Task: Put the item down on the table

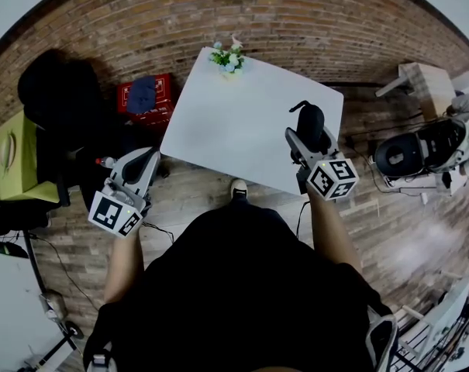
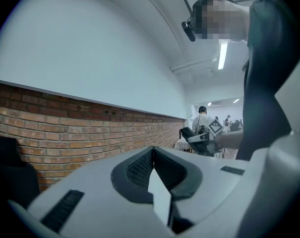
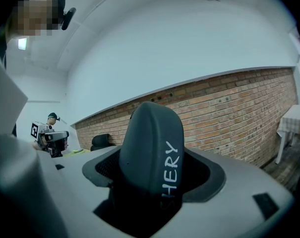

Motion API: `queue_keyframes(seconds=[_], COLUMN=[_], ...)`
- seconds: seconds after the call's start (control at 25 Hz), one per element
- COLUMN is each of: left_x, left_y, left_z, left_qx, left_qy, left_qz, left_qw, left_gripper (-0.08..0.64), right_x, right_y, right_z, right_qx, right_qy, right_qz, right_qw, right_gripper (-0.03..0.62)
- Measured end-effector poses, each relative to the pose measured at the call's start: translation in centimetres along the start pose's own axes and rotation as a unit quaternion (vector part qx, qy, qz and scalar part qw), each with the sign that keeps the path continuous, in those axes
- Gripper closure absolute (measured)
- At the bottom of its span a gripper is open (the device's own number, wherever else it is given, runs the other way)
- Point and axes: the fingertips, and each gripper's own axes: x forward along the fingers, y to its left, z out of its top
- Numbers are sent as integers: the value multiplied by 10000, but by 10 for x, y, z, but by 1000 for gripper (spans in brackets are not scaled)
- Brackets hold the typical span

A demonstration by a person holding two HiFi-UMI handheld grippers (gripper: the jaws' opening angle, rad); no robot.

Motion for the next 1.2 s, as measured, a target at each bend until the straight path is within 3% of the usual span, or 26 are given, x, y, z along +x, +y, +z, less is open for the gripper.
queue_keyframes(seconds=[1.2], left_x=[62], left_y=[39], left_z=[-11], left_qx=[-165], left_qy=[159], left_qz=[68], left_qw=[9997], left_gripper=[548], right_x=[51], right_y=[-46], right_z=[4], right_qx=[58], right_qy=[375], right_qz=[8], right_qw=[9993], right_gripper=[221])
